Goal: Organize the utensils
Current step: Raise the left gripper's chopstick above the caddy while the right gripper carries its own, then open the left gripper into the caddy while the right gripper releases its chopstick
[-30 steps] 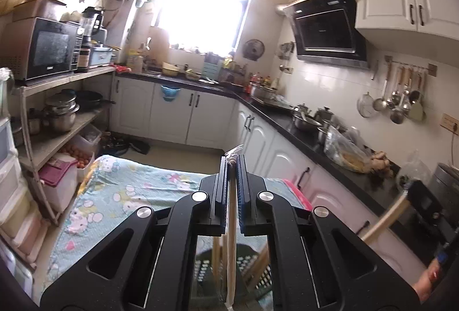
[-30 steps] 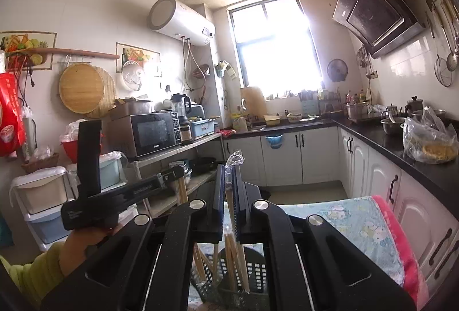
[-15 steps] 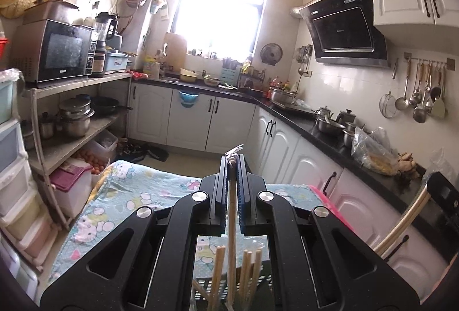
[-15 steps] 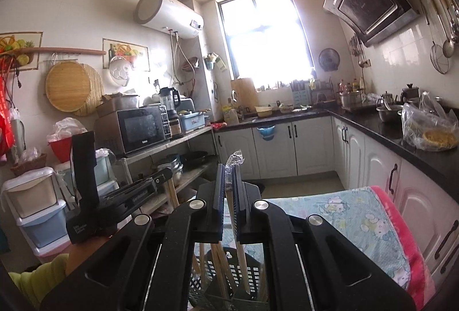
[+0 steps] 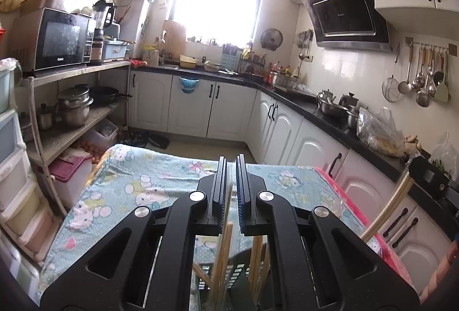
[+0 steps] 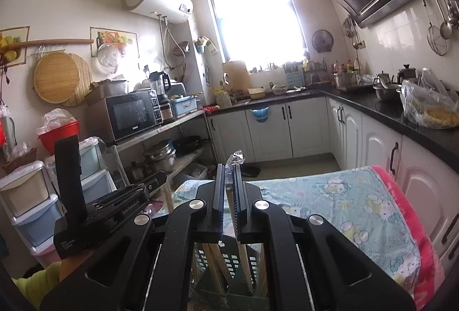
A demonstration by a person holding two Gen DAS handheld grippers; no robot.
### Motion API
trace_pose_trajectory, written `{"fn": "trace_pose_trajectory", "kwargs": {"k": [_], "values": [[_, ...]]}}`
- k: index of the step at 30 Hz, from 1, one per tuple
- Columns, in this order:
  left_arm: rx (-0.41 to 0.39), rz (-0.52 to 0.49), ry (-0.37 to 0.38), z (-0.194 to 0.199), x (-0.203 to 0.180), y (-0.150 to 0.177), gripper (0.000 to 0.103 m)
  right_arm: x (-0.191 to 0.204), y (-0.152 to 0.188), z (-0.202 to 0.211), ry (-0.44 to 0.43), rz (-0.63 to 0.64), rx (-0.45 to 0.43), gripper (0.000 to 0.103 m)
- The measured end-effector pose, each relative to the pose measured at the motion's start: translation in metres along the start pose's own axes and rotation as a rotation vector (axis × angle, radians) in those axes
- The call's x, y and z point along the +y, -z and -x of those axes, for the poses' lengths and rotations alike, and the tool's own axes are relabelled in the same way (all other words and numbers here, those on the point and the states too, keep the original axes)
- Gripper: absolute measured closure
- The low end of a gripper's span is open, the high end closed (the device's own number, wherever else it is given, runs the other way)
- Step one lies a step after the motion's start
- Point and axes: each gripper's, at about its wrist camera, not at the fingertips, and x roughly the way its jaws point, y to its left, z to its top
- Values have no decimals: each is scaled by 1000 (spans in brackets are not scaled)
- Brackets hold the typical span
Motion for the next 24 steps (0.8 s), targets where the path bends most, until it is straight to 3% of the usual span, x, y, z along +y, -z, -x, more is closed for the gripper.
{"fn": "trace_pose_trajectory", "kwargs": {"k": [2,4,9,24], "values": [[11,-3,5,0,1,3,90,-1,3,-1,5,-2,11,93],[25,-5,8,-1,1,6,79,-2,5,-2,6,-11,19,80],[47,0,12,0,4,14,68,-3,10,2,14,-13,24,72],[76,12,29,23,10,31,38,-7,24,21,55,-11,44,61]]}}
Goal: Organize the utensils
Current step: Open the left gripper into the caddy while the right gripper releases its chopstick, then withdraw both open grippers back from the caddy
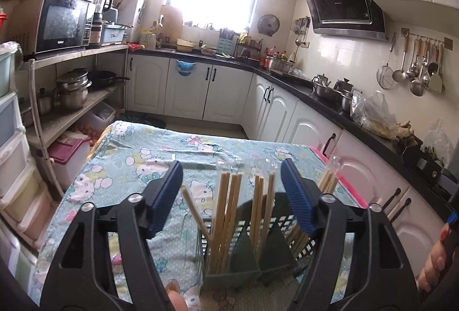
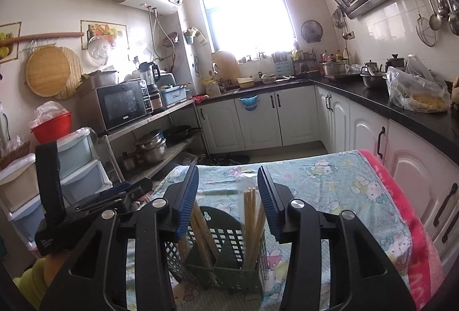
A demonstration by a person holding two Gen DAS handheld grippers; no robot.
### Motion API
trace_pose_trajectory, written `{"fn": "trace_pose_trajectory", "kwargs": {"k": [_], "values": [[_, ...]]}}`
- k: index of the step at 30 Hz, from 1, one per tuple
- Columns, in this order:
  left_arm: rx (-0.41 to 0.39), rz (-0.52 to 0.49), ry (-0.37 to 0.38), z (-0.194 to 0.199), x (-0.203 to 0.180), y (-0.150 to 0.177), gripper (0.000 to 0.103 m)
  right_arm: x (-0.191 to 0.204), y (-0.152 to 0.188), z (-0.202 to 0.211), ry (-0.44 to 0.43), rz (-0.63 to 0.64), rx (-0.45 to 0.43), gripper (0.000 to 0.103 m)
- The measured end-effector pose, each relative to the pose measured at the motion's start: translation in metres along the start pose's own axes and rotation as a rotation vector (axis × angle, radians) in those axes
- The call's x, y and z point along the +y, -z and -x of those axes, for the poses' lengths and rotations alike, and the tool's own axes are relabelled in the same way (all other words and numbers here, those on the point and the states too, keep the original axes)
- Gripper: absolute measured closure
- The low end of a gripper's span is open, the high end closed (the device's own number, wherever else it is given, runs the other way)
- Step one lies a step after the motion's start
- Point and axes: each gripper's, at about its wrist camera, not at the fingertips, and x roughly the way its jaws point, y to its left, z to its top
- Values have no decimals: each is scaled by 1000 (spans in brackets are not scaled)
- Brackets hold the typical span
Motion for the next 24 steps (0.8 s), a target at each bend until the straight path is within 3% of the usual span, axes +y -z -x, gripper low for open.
{"fn": "trace_pose_trajectory", "kwargs": {"k": [9,12,24], "values": [[16,-1,16,21,-2,16,27,7,13,19,0,20,10,44],[26,-7,16,28,-2,24,16,10,18,26,1,31,15,37],[60,8,35,54,4,52,11,19,50,46,3,44,65,17]]}}
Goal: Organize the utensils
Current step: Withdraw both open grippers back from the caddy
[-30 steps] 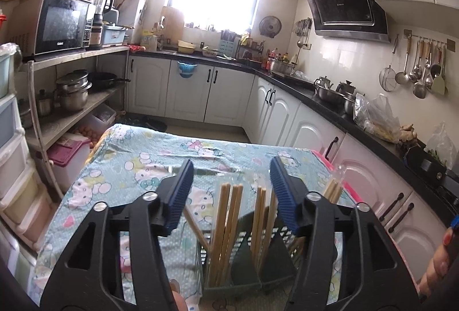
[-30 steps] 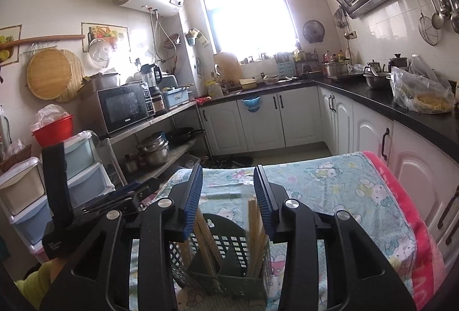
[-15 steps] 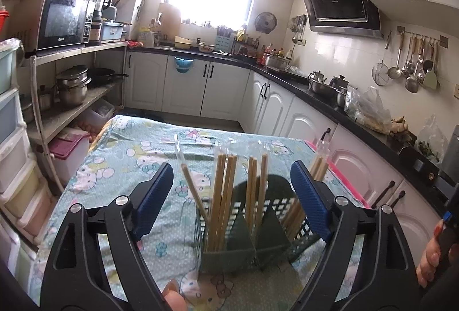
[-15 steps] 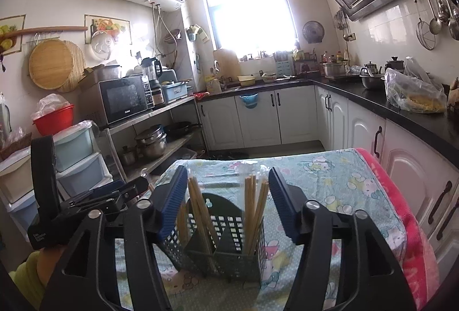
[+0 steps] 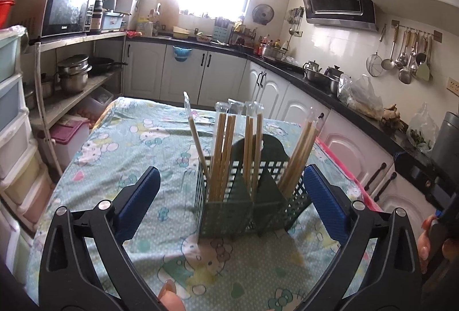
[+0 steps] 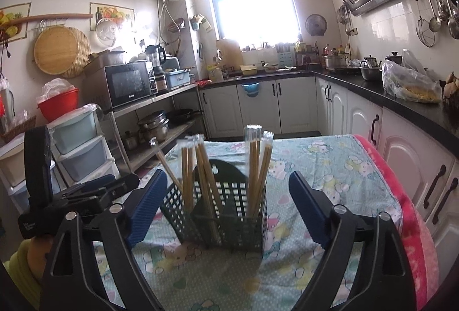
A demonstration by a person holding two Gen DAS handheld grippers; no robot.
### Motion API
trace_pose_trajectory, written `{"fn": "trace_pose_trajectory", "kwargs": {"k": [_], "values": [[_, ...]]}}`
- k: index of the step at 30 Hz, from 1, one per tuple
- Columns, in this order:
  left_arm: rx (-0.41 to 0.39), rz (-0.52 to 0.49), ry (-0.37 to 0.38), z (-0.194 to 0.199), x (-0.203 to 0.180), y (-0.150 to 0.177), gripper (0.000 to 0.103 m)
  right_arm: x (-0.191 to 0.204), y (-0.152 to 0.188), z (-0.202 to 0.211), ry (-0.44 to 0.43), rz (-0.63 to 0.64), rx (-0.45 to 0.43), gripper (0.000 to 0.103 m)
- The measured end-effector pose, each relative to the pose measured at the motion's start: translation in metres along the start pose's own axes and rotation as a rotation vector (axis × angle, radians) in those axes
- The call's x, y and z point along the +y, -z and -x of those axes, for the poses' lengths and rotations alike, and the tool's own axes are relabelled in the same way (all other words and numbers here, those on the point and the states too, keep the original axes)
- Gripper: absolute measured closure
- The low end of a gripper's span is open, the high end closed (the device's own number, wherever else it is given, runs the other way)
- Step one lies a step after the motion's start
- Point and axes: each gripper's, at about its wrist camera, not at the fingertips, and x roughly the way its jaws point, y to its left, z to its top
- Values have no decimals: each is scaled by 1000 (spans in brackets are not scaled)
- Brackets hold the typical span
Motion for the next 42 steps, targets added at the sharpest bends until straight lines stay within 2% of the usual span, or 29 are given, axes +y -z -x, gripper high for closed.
{"fn": "trace_pose_trajectory", "kwargs": {"k": [10,21,30,36,42], "values": [[30,10,-4,13,4,25,11,7,26,9,-16,10,50,9],[53,21,-15,23,7,52,11,8,55,14,-8,2,87,8],[31,26,-7,28,3,76,11,1,81,15,27,-24,103,7],[8,27,-13,30,-4,92,11,-2,96,19,60,-12,83,7],[10,8,-29,27,-10,107,11,-4,105,29,100,-3,15,7]]}}
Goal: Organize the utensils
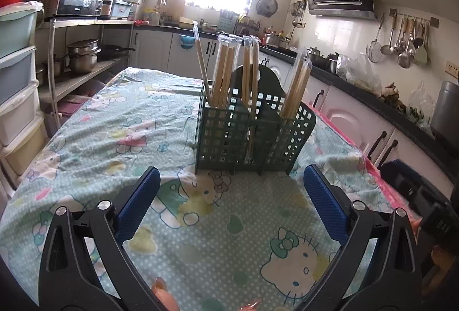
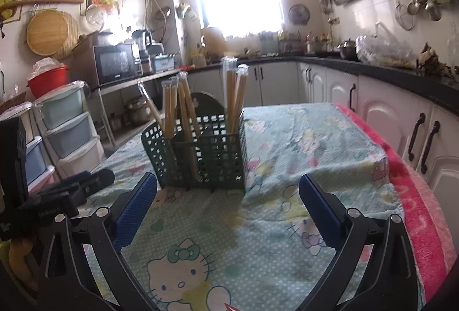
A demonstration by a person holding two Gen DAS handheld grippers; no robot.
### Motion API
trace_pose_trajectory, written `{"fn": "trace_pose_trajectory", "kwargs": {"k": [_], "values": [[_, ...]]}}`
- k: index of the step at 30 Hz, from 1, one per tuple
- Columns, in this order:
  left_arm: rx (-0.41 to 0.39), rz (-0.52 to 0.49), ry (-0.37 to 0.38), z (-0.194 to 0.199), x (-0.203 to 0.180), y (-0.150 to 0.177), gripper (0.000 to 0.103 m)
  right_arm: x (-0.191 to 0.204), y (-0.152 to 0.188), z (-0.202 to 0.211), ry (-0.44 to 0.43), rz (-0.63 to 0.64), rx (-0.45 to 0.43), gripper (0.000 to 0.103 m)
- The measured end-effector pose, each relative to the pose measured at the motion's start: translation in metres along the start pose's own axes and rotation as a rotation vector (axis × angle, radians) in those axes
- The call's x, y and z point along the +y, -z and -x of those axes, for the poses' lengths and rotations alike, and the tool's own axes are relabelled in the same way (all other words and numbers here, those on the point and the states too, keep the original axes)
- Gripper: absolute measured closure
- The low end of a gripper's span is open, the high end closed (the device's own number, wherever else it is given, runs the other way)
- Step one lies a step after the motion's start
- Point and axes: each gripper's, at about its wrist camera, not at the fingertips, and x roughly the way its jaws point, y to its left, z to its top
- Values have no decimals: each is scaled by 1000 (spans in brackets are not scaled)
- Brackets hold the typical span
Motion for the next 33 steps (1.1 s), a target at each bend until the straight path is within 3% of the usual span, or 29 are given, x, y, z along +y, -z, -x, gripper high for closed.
{"fn": "trace_pose_trajectory", "kwargs": {"k": [14,22,33], "values": [[-104,-34,-2,13,-8,21,11,8,17,18,23,36,-99,7],[-121,-35,-12,14,-6,27,11,14,38,12,43,26,-60,7],[-122,-40,-8,13,-7,29,11,14,42,16,69,22,-85,7]]}}
